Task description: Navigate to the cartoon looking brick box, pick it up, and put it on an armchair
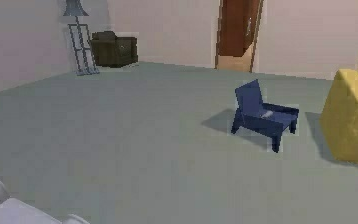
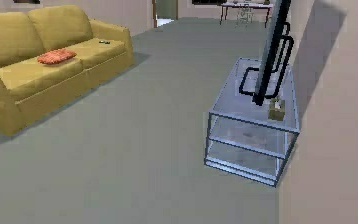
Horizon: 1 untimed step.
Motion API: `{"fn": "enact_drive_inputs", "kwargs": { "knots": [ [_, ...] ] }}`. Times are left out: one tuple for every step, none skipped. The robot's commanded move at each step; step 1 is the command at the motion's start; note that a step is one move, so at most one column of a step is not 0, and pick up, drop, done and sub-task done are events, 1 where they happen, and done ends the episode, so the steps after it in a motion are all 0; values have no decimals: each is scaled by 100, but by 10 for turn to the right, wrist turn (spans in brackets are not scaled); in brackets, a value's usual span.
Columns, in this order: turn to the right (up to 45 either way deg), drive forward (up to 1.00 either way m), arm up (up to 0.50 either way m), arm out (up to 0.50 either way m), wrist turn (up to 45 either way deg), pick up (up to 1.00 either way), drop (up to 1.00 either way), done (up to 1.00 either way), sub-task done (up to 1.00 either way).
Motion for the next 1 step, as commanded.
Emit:
{"fn": "enact_drive_inputs", "kwargs": {
  "knots": [
    [210,0,0,0,0,0,0,0,0]
  ]
}}
